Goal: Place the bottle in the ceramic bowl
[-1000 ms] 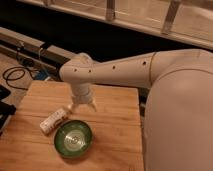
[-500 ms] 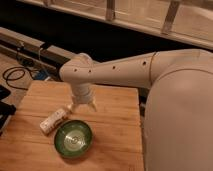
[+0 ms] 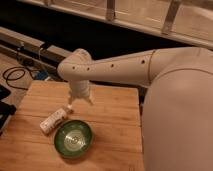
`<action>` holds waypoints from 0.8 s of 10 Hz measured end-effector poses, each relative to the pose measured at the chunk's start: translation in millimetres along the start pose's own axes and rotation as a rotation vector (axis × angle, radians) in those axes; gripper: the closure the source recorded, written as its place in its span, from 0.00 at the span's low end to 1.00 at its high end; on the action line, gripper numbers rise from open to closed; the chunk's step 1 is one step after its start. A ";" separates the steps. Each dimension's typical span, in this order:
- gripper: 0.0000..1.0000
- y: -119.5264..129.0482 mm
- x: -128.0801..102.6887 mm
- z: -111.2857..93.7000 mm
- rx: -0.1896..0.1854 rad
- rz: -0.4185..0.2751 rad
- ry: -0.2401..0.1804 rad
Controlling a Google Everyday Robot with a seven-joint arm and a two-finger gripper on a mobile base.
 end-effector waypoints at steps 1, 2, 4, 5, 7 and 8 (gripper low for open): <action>0.35 25.3 -10.0 1.3 -0.022 -0.013 -0.021; 0.35 52.5 -17.5 2.8 -0.049 -0.035 -0.038; 0.35 71.9 -22.0 3.5 -0.067 -0.054 -0.051; 0.35 69.2 -23.7 3.6 -0.065 -0.050 -0.053; 0.35 69.5 -24.3 3.5 -0.064 -0.052 -0.055; 0.35 69.1 -23.8 3.6 -0.064 -0.050 -0.053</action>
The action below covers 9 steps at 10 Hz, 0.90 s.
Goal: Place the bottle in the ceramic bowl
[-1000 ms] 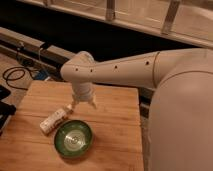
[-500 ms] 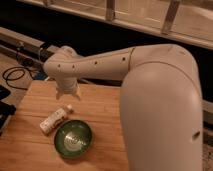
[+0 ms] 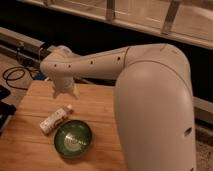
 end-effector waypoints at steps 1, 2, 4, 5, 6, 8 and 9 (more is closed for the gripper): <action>0.35 -0.9 0.8 0.8 -0.002 0.007 0.010; 0.35 -0.8 0.9 8.7 -0.001 0.000 0.035; 0.35 13.8 6.8 32.8 -0.013 -0.026 0.085; 0.35 26.1 12.5 51.9 -0.020 -0.046 0.121; 0.35 40.3 22.0 70.4 -0.026 -0.070 0.161; 0.35 62.7 40.2 89.4 -0.038 -0.110 0.222; 0.35 67.5 46.2 98.7 -0.045 -0.119 0.249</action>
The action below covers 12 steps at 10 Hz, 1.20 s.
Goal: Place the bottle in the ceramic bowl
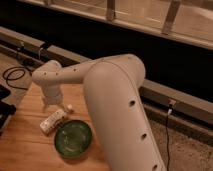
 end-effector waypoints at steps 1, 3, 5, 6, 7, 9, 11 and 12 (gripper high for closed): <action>0.35 1.0 2.1 11.2 0.001 -0.001 0.020; 0.35 8.4 4.4 14.9 -0.005 -0.004 0.023; 0.35 3.8 3.5 14.4 0.000 0.003 0.023; 0.35 6.9 4.2 15.4 -0.002 0.000 0.026; 0.35 6.1 1.3 19.6 -0.008 0.014 0.029; 0.35 5.6 -7.0 37.7 -0.034 0.037 0.041; 0.35 3.2 -19.3 54.5 -0.037 0.052 0.050; 0.35 4.2 -24.9 58.2 -0.035 0.056 0.055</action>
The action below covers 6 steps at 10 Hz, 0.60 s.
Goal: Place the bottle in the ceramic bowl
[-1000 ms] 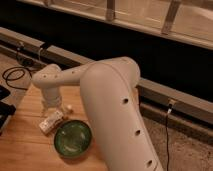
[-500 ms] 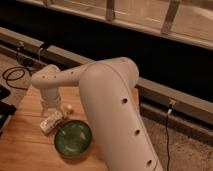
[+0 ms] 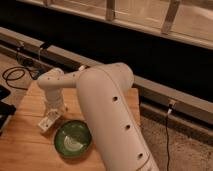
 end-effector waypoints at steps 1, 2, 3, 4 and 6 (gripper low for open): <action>0.35 -4.5 -6.5 4.0 0.005 0.013 0.007; 0.35 -9.1 -10.1 11.9 0.011 0.026 0.020; 0.35 -6.0 -10.0 19.9 0.009 0.025 0.030; 0.35 -3.4 -8.2 25.6 0.011 0.020 0.040; 0.36 -4.4 -6.6 24.9 0.008 0.017 0.042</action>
